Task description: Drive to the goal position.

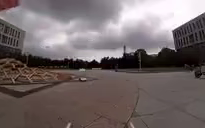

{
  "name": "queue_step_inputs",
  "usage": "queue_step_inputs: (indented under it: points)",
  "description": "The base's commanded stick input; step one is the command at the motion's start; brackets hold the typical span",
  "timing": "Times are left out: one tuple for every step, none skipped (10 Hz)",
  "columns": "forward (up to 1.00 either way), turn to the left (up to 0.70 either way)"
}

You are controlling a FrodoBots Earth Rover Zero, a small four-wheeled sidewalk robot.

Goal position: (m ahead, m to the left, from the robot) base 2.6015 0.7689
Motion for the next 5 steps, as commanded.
queue_step_inputs:
  points:
    - [0.5,0.01]
    - [0.5,0.01]
    - [0.5,0.26]
    - [0.5,0.26]
    - [0.5,0.26]
